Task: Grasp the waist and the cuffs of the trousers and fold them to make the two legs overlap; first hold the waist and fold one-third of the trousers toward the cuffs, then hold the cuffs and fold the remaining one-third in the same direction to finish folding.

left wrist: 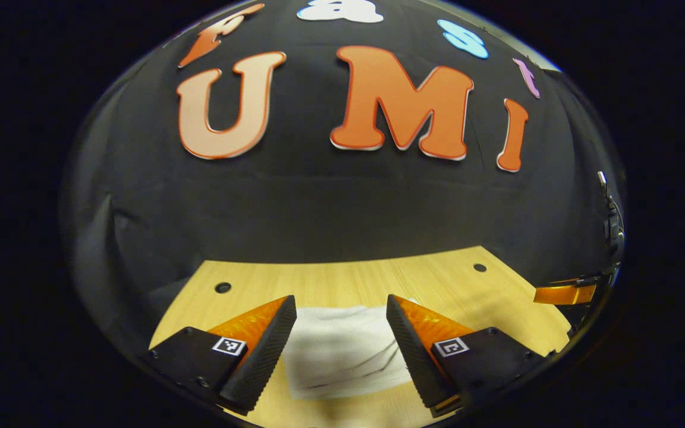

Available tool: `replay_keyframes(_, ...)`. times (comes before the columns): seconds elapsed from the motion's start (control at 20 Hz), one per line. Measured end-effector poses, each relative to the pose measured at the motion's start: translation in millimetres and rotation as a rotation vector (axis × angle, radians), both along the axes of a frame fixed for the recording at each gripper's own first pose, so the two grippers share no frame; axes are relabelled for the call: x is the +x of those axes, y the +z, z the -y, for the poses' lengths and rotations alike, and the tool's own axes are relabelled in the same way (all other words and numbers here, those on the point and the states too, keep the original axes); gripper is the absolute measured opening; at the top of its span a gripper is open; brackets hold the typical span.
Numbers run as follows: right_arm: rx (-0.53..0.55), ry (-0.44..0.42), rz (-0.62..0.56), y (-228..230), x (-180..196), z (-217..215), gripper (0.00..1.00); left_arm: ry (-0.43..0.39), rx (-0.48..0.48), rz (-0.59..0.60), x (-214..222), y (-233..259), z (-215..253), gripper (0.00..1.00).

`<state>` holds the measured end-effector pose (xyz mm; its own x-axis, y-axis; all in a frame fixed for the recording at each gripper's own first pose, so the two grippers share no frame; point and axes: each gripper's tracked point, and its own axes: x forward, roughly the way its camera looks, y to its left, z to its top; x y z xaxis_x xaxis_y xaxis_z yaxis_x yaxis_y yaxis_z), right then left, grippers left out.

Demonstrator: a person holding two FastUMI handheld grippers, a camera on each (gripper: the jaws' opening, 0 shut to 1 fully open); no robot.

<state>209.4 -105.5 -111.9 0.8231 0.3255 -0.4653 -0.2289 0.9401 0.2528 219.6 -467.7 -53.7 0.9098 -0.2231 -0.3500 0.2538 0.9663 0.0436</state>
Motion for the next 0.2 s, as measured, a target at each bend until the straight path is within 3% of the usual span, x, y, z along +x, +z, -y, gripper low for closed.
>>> replay_keyframes(0.2,-0.008,0.045,0.213,51,5,-18,0.98,0.084,-0.020,0.133,6,-4,-2,0.99)
